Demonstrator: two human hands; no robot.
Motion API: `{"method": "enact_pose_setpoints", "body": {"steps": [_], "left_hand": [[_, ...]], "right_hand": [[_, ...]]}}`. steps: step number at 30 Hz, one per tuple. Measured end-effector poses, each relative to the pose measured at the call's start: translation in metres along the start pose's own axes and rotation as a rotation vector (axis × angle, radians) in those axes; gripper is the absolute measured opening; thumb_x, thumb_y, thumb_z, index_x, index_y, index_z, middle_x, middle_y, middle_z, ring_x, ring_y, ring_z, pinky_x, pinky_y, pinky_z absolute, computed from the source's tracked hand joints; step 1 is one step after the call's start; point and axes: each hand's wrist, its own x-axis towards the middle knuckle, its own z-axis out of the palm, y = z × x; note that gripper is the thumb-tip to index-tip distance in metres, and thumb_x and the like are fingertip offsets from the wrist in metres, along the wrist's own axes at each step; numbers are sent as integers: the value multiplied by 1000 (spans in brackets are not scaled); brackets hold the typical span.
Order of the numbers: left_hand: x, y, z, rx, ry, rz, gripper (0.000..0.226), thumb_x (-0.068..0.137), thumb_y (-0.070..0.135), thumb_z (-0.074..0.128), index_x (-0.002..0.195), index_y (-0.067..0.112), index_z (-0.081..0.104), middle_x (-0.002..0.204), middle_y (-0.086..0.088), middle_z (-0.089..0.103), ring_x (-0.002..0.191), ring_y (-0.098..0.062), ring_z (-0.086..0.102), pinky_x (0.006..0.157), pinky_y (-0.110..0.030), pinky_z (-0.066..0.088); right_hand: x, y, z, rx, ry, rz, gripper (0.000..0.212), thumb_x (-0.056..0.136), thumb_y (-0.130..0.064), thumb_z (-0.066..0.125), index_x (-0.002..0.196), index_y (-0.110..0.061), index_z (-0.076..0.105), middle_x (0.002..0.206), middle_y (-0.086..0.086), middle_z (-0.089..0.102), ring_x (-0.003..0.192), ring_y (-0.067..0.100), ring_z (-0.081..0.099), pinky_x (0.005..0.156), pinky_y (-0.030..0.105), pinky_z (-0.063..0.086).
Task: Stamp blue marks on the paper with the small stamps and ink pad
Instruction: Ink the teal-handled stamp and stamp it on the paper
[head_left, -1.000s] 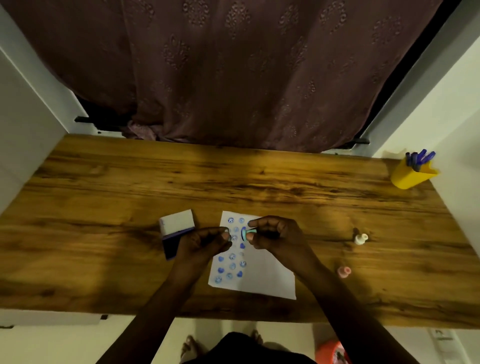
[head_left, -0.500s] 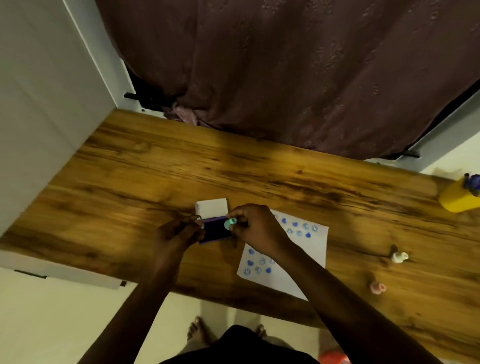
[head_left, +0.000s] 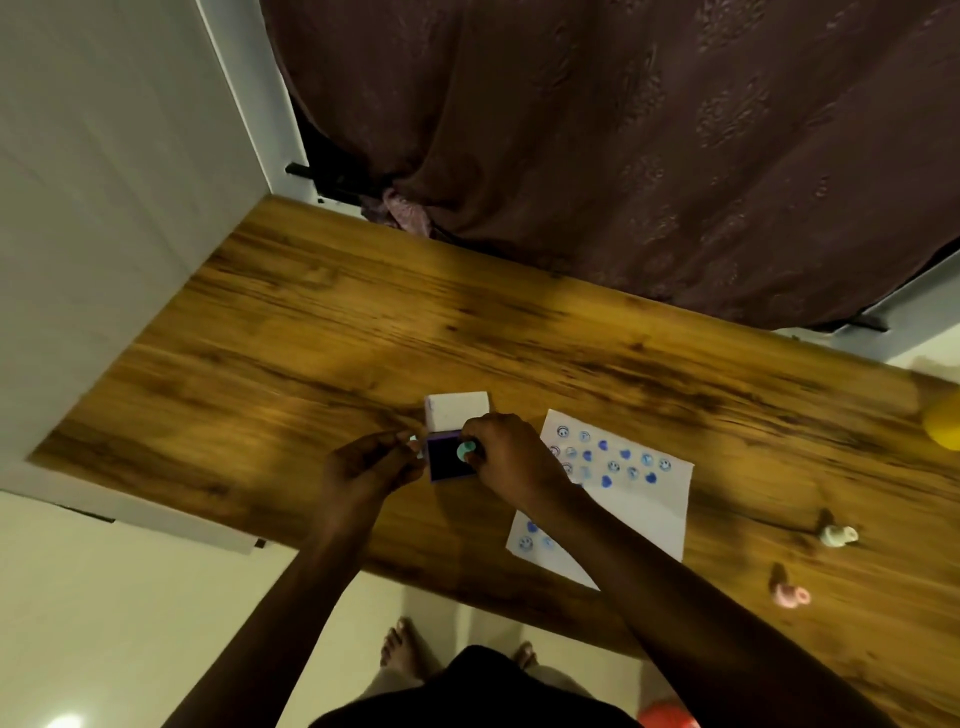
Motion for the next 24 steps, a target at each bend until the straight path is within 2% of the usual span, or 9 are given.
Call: {"method": "enact_pose_setpoints", "body": {"steps": [5,10,14,20,24], "left_hand": [[2,-3,-2,10,-6,-21,18,94,9,72,110,1,77,107,-18,80,99,-28,78,84,-39,64],[6,-6,7,19,-12,-31,16,94,7,73,108,3,79,105,-12,82,98,-25,79,76,-28,65],[8,-4,12,45,-18,-27,19,94,6,72,111,0,77,107,-15,81,100,-31,79,79,-33,66],[5,6,14,62,-39,-18,18,95,7,71,111,2,77,108,-15,81,104,-35,77,89,-48,61],[4,10,16,65,-50,-13,18,95,7,70,112,2,76,108,-14,81,104,-34,77,88,-45,62]], "right_hand": [[0,-1,5,-17,9,21,30,94,-16,69,124,-15,72,122,10,72,114,28,67,93,34,53],[1,-4,7,-50,-15,32,38,89,-9,73,127,-15,69,126,11,70,120,30,65,99,39,54],[2,-5,6,-68,-16,42,38,91,-11,72,128,-15,69,130,13,70,123,31,65,101,38,53],[7,-8,-3,-109,-30,29,28,92,-12,71,120,-15,73,121,16,72,113,34,68,93,42,59],[5,-3,-9,-26,28,13,26,91,-12,71,117,-16,74,120,12,73,113,30,68,89,35,56]]}}
